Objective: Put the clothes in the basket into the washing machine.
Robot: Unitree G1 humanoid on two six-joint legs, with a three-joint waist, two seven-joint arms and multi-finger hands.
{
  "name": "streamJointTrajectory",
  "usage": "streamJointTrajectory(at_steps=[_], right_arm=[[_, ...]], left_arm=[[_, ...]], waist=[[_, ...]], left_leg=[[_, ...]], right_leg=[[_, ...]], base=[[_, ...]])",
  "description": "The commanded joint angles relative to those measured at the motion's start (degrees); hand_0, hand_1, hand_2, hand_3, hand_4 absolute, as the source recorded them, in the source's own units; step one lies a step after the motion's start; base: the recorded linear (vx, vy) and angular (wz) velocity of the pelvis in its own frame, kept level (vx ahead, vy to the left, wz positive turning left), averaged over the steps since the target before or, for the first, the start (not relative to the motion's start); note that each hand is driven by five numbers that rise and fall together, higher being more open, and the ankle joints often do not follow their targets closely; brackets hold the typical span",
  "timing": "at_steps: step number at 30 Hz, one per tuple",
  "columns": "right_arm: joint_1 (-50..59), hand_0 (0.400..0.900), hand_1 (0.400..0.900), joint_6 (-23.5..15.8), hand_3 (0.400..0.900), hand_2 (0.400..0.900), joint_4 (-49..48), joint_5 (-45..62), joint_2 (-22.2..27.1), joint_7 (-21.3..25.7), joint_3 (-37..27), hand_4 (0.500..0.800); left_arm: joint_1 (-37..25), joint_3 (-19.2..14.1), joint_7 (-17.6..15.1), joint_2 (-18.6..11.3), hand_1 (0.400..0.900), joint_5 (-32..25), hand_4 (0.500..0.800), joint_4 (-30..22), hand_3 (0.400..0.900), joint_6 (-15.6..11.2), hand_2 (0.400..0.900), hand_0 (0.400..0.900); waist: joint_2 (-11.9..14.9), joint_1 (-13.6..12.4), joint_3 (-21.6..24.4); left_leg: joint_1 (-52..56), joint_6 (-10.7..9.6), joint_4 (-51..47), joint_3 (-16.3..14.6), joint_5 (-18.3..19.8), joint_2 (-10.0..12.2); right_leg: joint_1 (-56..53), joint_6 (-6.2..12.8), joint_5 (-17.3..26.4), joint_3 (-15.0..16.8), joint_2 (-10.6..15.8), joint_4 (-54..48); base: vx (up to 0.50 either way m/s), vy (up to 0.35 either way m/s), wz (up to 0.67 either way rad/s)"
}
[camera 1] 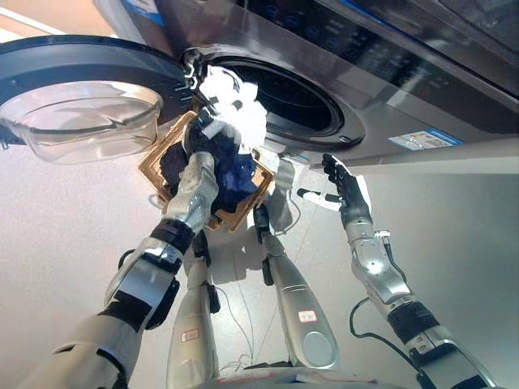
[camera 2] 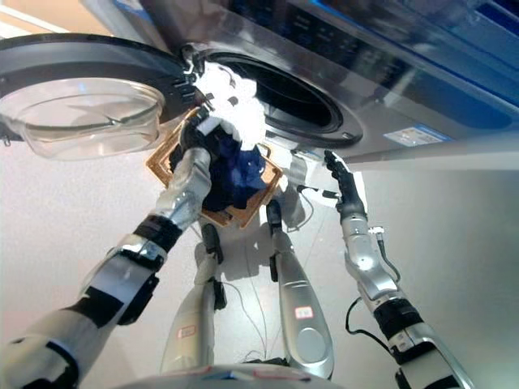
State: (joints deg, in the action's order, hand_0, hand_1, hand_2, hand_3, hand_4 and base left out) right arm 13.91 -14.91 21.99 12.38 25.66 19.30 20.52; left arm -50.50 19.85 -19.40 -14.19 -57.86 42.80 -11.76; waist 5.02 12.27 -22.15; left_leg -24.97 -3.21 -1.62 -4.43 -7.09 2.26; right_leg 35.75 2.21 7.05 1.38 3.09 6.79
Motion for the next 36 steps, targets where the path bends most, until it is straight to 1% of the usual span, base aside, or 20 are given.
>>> streamJointTrajectory(at_steps=[1,3,4,8,10,15,16,17,19,23,28,36], right_arm=[[-9.19,0.9,0.9,-2.2,0.9,0.9,-2.03,1.01,2.36,-0.41,-1.54,0.8],[-9.48,0.9,0.9,-1.98,0.9,0.9,-2.3,0.92,2.72,-0.55,-1.79,0.8],[-9.9,0.9,0.9,-1.77,0.9,0.9,-2.62,0.73,3.09,-0.95,-2.08,0.8],[-10.63,0.9,0.9,-1.32,0.9,0.9,-3.63,0.22,3.79,-1.4,-2.29,0.8],[-11.21,0.9,0.9,-1.01,0.9,0.9,-4.89,-0.1,4.54,-1.95,-2.25,0.8],[-11.72,0.9,0.9,-0.86,0.9,0.9,-6.72,-0.61,5.63,-2.13,-2.52,0.8],[-12.03,0.9,0.9,-0.82,0.9,0.9,-7.3,-0.63,5.85,-2.17,-2.71,0.8],[-12.05,0.9,0.9,-0.81,0.9,0.9,-7.32,-0.63,5.86,-2.17,-2.73,0.8],[-12.71,0.9,0.9,-0.82,0.9,0.9,-7.87,-0.73,6.08,-2.24,-3.11,0.8],[-13.33,0.9,0.9,-0.83,0.9,0.9,-8.12,-0.55,6.46,-2.27,-3.36,0.8],[-12.45,0.9,0.9,-0.76,0.9,0.9,-8.28,0.06,6.69,-2.01,-3.23,0.8],[-10.92,0.9,0.9,-0.75,0.9,0.9,-8.1,0.54,6.36,-1.79,-2.17,0.8]], left_arm=[[-3.62,-1.5,5.24,6.61,0.4,-4.35,0.5,-1.83,0.4,-7.02,0.4,0.4],[-4.77,-1.76,5.4,6.65,0.4,-5.21,0.5,-1.59,0.4,-7.11,0.4,0.4],[-6.84,-1.69,5.77,6.61,0.4,-6.6,0.5,-1.37,0.4,-7.07,0.4,0.4],[-9.38,-1.32,5.86,6.66,0.4,-7.27,0.5,-0.94,0.4,-6.84,0.4,0.4],[-12.28,-1.91,5.45,7.2,0.4,-8.0,0.5,1.35,0.4,-6.57,0.4,0.4],[-14.82,-1.88,5.27,8.07,0.4,-7.35,0.5,2.83,0.4,-5.75,0.4,0.4],[-15.4,-1.72,5.19,8.13,0.488,-6.83,0.553,3.36,0.488,-5.4,0.488,0.488],[-15.41,-1.72,5.2,8.14,0.9,-6.83,0.8,3.37,0.9,-5.4,0.9,0.9],[-15.39,-1.56,4.82,8.29,0.9,-5.57,0.8,4.27,0.9,-4.69,0.9,0.9],[-14.68,-2.0,4.17,8.76,0.9,-4.6,0.8,4.65,0.9,-4.36,0.9,0.9],[-13.62,-1.72,3.01,9.42,0.9,-3.01,0.8,5.03,0.9,-3.48,0.9,0.9],[-14.45,-2.1,2.22,8.86,0.9,-2.06,0.8,5.43,0.9,-3.18,0.9,0.9]], waist=[[-4.59,1.0,15.49],[-4.82,1.17,15.84],[-5.46,1.65,16.5],[-6.45,2.07,17.07],[-7.28,2.52,17.55],[-8.25,2.99,17.84],[-8.5,3.05,18.07],[-8.51,3.04,18.1],[-8.8,3.0,18.31],[-8.95,2.97,18.63],[-9.11,2.63,18.87],[-9.22,2.35,18.78]], left_leg=[[0.48,-3.27,0.09,2.66,1.44,3.98],[1.05,-3.35,-0.33,2.42,1.4,4.07],[1.77,-3.46,-0.9,2.28,1.37,4.14],[2.48,-3.51,-1.47,1.85,1.12,4.28],[2.86,-3.64,-1.89,1.54,0.62,4.46],[3.02,-3.73,-2.43,1.02,0.29,4.54],[2.87,-3.81,-2.56,1.0,0.07,4.66],[2.85,-3.81,-2.56,0.99,0.07,4.67],[2.47,-3.91,-2.46,1.06,-0.05,4.92],[2.12,-3.91,-2.35,1.28,0.04,5.04],[1.24,-3.97,-2.56,1.9,0.02,4.86],[0.58,-3.81,-2.68,2.18,0.2,4.58]], right_leg=[[0.65,4.95,0.14,0.42,-1.13,0.64],[0.38,4.99,0.05,0.62,-1.24,0.55],[0.1,5.04,-0.11,1.1,-1.34,0.37],[-0.04,5.12,-0.22,1.49,-1.5,0.2],[0.23,5.11,-0.39,1.86,-1.74,0.39],[0.97,5.11,-0.51,2.43,-2.09,0.51],[1.15,5.11,-0.38,2.54,-2.12,0.26],[1.18,5.11,-0.37,2.54,-2.13,0.25],[1.51,5.08,-0.35,2.49,-2.29,0.01],[1.85,4.99,-0.34,2.15,-2.25,-0.06],[2.6,4.94,-0.21,1.64,-2.05,0.05],[3.15,5.0,0.08,1.38,-1.74,-0.03]], base=[[0.09,-0.007,-0.18],[0.09,-0.01,-0.15],[0.06,-0.008,-0.08],[0.07,-0.011,-0.13],[0.05,-0.01,-0.12],[0.03,0.005,-0.12],[0.02,-0.015,-0.08],[0.03,-0.025,-0.05],[0.0,0.0,0.0],[0.0,-0.01,0.04],[-0.02,-0.012,0.09],[0.0,0.0,0.01]])
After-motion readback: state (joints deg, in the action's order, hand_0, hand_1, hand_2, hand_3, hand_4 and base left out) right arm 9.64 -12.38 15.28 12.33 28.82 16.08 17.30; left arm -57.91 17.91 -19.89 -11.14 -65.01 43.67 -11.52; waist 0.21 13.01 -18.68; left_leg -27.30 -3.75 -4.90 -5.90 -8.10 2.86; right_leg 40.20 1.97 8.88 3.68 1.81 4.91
